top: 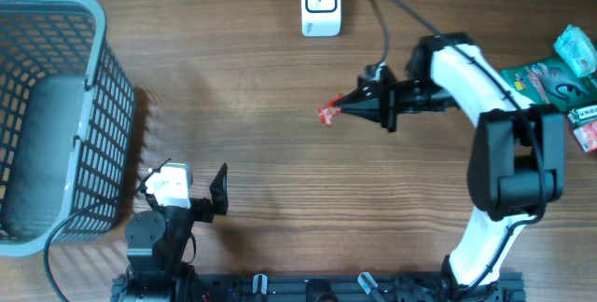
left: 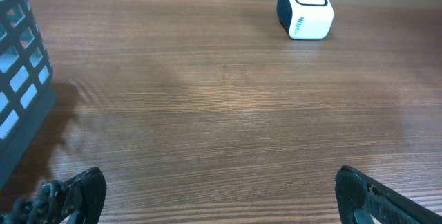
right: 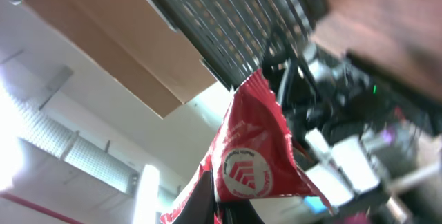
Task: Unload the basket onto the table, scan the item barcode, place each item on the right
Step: 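Raise the red bar with the right gripper up to the scanner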
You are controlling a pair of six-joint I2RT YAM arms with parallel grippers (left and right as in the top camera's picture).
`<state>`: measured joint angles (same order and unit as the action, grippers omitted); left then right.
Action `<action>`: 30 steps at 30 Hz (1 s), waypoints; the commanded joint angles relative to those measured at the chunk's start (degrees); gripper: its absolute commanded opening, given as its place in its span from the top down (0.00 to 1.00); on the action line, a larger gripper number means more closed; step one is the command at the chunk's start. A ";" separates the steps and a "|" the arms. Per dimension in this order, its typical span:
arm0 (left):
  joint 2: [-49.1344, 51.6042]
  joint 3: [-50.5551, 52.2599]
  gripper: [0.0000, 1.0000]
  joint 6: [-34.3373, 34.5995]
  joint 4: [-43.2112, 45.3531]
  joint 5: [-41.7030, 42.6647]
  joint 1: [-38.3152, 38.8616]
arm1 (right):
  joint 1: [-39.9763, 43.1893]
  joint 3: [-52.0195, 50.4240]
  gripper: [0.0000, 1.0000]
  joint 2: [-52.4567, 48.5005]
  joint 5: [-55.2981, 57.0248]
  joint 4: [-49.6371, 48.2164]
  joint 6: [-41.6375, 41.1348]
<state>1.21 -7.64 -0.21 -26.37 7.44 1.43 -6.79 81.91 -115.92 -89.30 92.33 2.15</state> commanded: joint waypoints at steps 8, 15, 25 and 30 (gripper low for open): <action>-0.17 -0.02 0.00 -0.87 -0.09 0.87 0.11 | 15.87 0.61 0.96 2.93 -3.67 -2.40 21.27; -0.17 -0.02 0.00 -0.87 -0.09 0.87 0.11 | 18.14 0.59 0.96 2.89 -3.54 -15.21 42.86; -0.17 -0.02 0.00 -0.87 -0.09 0.87 0.11 | 11.28 0.59 0.96 3.34 -3.74 -64.02 28.89; -0.17 -0.02 0.00 -0.87 -0.09 0.87 0.11 | 9.88 0.59 0.96 3.54 -3.69 -85.88 15.30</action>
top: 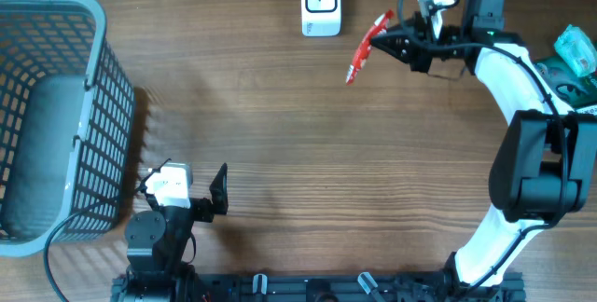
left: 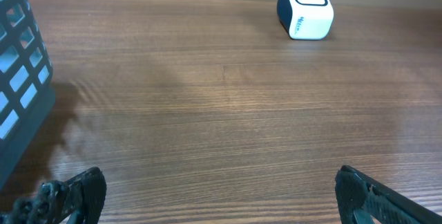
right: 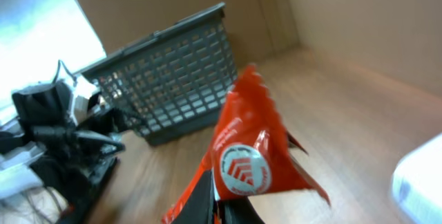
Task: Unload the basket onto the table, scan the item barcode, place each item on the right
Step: 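Raise the red bar with the right gripper up to the scanner, then carry the red bar to the right edge and release it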
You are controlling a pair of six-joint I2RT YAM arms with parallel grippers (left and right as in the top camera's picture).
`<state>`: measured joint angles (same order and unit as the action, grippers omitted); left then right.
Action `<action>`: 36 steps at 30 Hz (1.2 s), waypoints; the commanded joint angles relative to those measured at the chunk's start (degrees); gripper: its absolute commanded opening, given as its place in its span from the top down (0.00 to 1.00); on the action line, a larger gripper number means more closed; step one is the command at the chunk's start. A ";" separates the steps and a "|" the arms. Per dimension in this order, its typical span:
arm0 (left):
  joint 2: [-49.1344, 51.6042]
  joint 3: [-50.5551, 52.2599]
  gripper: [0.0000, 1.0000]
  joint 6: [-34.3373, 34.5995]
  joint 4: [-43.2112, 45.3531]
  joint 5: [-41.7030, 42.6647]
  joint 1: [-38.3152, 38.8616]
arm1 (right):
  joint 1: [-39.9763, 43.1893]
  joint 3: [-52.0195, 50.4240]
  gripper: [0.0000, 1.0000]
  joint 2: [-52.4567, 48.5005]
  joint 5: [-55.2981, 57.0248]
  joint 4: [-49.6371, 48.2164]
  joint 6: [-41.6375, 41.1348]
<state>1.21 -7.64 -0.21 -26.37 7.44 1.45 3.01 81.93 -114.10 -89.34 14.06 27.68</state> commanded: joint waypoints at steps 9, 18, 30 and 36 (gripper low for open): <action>-0.17 -0.02 0.00 -0.87 -0.11 0.85 0.09 | -5.25 0.57 0.96 1.64 58.03 -9.27 -91.97; -0.17 -0.02 0.00 -0.87 -0.09 0.87 0.09 | -15.56 0.85 0.95 -3.21 86.25 -24.22 -117.79; -0.17 -0.02 0.00 -0.87 -0.09 0.85 0.09 | -16.11 19.47 0.95 -18.29 85.44 -16.06 -112.04; -0.17 -0.02 0.00 -0.87 -0.09 0.87 0.09 | -11.63 19.96 0.96 -7.54 87.47 7.87 -103.14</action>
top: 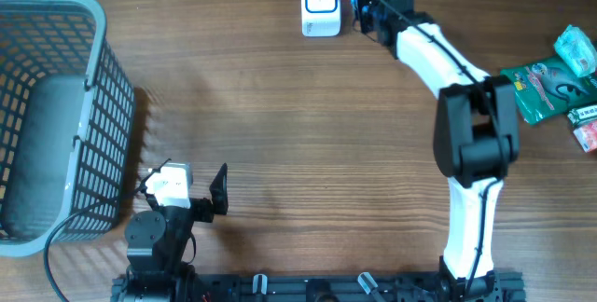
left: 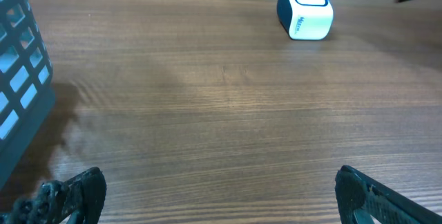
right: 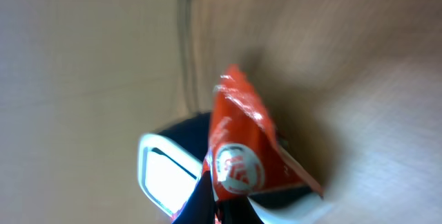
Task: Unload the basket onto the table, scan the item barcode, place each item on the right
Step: 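Carry the red bar to the right edge and release it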
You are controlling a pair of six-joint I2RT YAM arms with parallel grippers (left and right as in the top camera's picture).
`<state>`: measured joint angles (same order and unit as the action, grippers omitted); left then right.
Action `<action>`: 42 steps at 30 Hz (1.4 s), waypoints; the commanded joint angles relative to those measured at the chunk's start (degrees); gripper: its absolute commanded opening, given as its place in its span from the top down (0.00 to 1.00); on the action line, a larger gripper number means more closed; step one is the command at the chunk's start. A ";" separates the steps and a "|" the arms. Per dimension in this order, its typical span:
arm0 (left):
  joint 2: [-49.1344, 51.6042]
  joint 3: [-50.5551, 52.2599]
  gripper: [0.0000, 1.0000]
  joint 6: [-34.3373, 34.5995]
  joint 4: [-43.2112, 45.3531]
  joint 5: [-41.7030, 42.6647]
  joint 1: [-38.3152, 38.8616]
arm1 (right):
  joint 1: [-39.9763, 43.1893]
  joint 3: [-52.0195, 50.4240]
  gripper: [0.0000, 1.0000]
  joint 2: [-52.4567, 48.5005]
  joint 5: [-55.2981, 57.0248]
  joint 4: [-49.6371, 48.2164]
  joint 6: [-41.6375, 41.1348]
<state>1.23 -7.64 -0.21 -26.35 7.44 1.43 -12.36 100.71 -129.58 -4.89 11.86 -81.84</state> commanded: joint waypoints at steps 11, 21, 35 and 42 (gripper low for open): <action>-0.20 -0.02 0.00 -0.87 -0.11 0.85 0.11 | 31.80 -5.14 0.96 10.86 24.33 52.83 11.76; -0.20 -0.02 0.00 -0.87 -0.13 0.85 0.11 | 45.11 -6.60 0.19 14.82 -4.00 40.30 38.64; -0.15 -0.02 0.00 -0.87 -0.11 0.85 0.11 | 28.04 -5.09 0.00 56.22 -32.26 40.46 67.47; -0.13 -0.02 0.00 -0.87 -0.11 0.87 0.11 | 25.86 -5.14 0.00 58.99 -32.24 41.77 49.46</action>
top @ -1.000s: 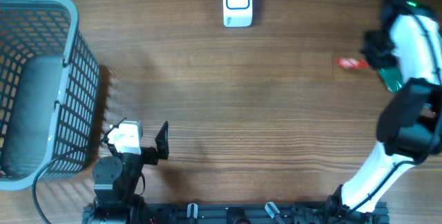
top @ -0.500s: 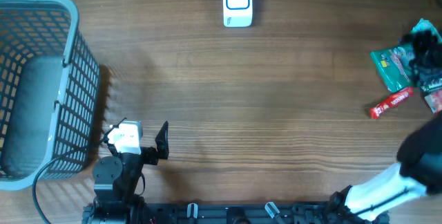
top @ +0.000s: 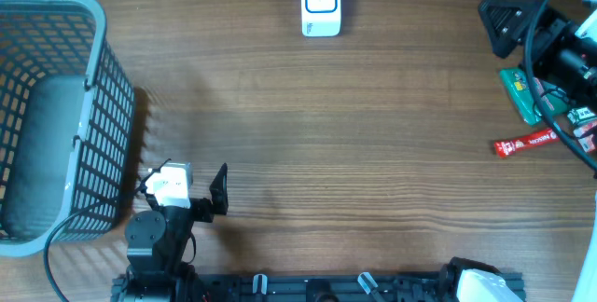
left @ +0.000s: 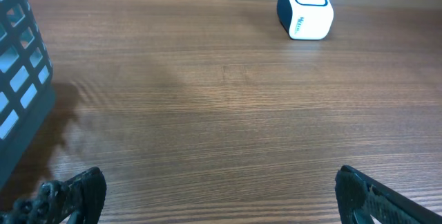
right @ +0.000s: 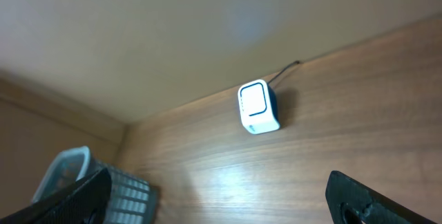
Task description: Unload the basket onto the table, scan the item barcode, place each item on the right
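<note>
The white scanner (top: 320,4) with a blue-rimmed window stands at the table's far edge; it also shows as the scanner (left: 306,7) and the scanner (right: 259,106) in the wrist views. A red snack packet (top: 527,142) lies flat on the table at the right, free of both grippers. My right gripper (top: 499,20) is raised at the far right, open with nothing in it (right: 221,196), facing the scanner from a distance. My left gripper (top: 219,193) stays low at the front left, open and empty (left: 221,189).
A grey wire basket (top: 51,116) fills the left side, and the basket (right: 72,175) shows in the right wrist view. A green packet (top: 520,92) and other packets (top: 583,120) lie at the right edge, near the red one. The scanner's cable runs off its right side.
My right gripper held the red packet right at the scanner's window. Now the packet lies on the table at the right, the gripper is open and the arm is back at the right edge.
My right gripper first held the red packet over the middle of the table. Then it held it higher, to the right of the scanner, then against the scanner's window. Now the packet rests beside the other packets at the right. The left arm never moved.
</note>
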You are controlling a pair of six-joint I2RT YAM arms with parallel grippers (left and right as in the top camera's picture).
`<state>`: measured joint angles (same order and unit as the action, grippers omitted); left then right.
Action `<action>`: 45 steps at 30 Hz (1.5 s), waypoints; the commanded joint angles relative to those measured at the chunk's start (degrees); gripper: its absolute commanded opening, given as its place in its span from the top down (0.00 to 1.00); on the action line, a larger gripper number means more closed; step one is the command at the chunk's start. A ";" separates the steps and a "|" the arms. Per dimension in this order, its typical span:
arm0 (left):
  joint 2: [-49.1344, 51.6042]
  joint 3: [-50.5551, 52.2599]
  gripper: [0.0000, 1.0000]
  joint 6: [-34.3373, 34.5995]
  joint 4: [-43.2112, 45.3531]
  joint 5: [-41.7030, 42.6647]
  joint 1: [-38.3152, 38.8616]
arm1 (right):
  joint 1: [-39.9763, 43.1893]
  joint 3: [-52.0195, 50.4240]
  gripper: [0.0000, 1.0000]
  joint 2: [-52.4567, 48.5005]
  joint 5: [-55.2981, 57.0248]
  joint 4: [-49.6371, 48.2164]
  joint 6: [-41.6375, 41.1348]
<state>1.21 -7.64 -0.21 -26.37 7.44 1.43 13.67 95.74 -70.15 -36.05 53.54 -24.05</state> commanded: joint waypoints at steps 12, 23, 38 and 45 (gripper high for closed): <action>-0.09 -0.02 0.00 -0.87 -0.09 0.85 0.11 | 0.24 -1.77 0.00 -3.41 8.48 4.94 -20.81; -0.09 -0.02 0.00 -0.87 -0.09 0.87 0.11 | -7.43 -20.13 0.00 25.38 46.05 -1.90 -1.81; -0.09 -0.02 0.00 -0.87 -0.09 0.85 0.11 | -8.04 -76.22 0.00 68.37 31.47 -49.05 7.04; -0.09 -0.02 0.00 -0.87 -0.09 0.85 0.11 | -8.04 -89.33 0.00 69.96 31.52 -59.45 8.72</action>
<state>1.23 -7.64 -0.21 -26.37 7.44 1.43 6.02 10.52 -1.30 -3.42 -3.38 -16.60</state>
